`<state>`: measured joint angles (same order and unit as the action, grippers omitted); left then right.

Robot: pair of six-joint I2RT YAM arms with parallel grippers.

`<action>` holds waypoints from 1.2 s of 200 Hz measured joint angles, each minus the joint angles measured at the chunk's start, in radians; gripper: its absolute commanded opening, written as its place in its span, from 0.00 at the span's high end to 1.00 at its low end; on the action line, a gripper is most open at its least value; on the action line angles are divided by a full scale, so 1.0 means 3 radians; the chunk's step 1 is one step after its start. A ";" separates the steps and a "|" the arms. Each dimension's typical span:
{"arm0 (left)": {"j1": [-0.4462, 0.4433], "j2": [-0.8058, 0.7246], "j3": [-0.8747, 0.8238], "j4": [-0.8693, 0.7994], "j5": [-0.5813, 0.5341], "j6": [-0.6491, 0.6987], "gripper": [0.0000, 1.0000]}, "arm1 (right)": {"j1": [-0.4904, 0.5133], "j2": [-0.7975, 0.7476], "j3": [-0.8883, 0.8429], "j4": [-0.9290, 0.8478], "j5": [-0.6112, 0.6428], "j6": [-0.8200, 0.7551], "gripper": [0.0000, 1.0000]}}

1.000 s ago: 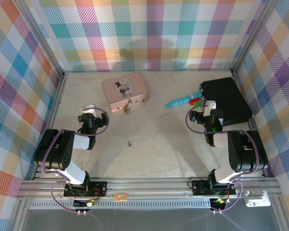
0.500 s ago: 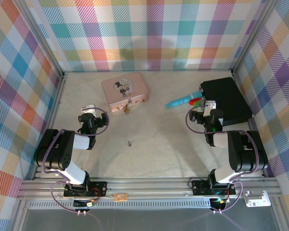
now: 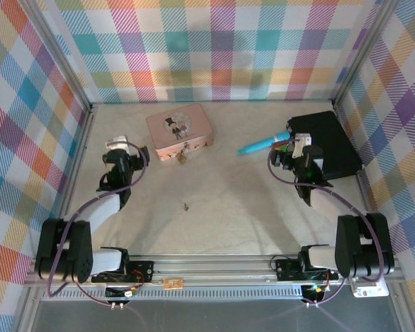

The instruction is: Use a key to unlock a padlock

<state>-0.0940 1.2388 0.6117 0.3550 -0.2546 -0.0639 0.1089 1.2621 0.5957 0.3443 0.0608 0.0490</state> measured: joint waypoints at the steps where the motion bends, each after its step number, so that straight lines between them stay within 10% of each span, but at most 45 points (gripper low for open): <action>1: 0.0000 -0.0008 0.0020 -0.0027 -0.0004 -0.0010 0.00 | 0.0017 -0.0014 0.0024 -0.0036 0.0005 0.0006 0.00; 61: 0.0000 -0.0364 0.0421 -0.1612 0.0142 -0.1050 0.00 | 0.1133 0.0038 0.0799 -0.1348 -0.0399 0.0454 0.21; 139: -0.0008 -0.0722 -0.0567 -0.1671 0.0718 -0.2323 0.00 | 0.2927 0.1522 0.2038 -0.2429 -0.0291 0.0987 0.48; 240: -0.0006 -0.1268 -0.0504 -0.1809 0.0698 -0.2171 0.00 | 0.3260 0.2537 0.2843 -0.2972 0.0234 0.1270 0.60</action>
<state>-0.0959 0.8585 0.4606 -0.1879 -0.0452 -0.7151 1.0870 2.0232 1.4487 -0.5472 0.1310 0.4301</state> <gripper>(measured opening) 0.997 0.414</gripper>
